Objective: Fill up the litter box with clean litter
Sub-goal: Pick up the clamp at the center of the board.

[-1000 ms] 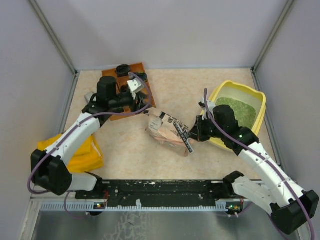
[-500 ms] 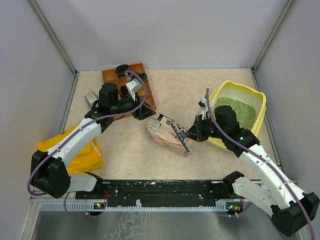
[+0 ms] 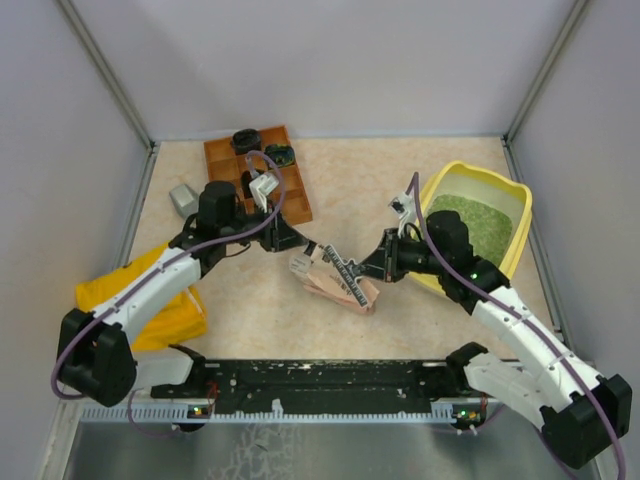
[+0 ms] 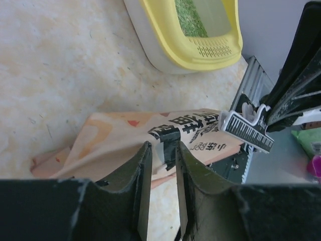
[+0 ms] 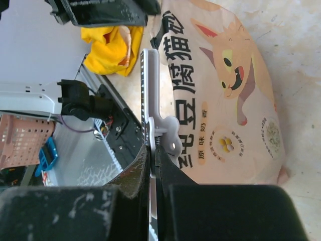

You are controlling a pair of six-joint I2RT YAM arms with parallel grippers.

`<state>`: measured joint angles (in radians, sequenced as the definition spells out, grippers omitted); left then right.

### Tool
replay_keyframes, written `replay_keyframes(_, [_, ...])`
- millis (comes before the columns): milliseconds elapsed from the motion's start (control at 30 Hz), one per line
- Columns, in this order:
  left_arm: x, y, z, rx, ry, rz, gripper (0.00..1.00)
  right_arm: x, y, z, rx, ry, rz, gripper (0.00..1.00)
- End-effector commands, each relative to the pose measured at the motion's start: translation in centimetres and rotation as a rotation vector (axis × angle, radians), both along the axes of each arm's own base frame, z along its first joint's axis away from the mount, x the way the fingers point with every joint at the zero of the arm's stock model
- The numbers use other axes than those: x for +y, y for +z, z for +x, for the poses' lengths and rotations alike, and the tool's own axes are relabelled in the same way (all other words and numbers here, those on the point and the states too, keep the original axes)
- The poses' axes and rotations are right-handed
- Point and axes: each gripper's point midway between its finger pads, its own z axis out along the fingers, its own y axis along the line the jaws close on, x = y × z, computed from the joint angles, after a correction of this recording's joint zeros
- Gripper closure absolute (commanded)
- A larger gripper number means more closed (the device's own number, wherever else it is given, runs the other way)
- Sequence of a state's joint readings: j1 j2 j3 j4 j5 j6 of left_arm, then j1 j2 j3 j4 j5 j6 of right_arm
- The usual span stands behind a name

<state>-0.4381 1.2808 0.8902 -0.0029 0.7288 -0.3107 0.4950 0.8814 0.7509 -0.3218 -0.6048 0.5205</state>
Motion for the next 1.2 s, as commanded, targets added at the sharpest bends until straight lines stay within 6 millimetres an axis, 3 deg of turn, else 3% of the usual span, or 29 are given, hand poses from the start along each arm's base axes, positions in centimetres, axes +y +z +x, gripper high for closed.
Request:
replay_keyframes(0, [0.5,-0.3,-3.4,0.093,-0.023,-0.014,0.72,0.8,1.6,-0.2,-0.026,0.038,0.055,1.0])
replay_keyframes(200, [1.7,-3.7,-7.2,0.182,-0.018,0.023,0.74,0.9,1.7,-0.9,0.003,0.06,0.072,1.0])
replay_keyframes(333, [2.4,-4.7,-7.7,0.176,0.024,0.033,0.74,1.2,2.5,-0.9,-0.009,0.067,0.102,1.0])
replay_keyframes(567, [3.1,-2.0,-5.9,0.074,0.102,0.054,0.63,1.7,4.3,-0.3,-0.043,0.069,0.146,1.0])
replay_keyframes(700, [3.3,-2.3,-5.5,0.075,0.12,0.078,0.61,2.0,5.5,0.2,-0.062,0.061,0.188,1.0])
replay_keyframes(833, [3.1,-1.5,-5.6,0.091,0.111,0.072,0.54,2.3,5.3,0.7,-0.072,0.058,0.188,1.0])
replay_keyframes(967, [3.7,0.6,-4.9,0.037,0.178,0.055,0.46,2.6,5.4,1.7,-0.075,0.034,0.208,1.0])
replay_keyframes(1167, [3.4,6.1,-4.9,-0.068,0.188,-0.076,0.34,3.4,7.6,2.6,-0.097,0.019,0.295,1.0])
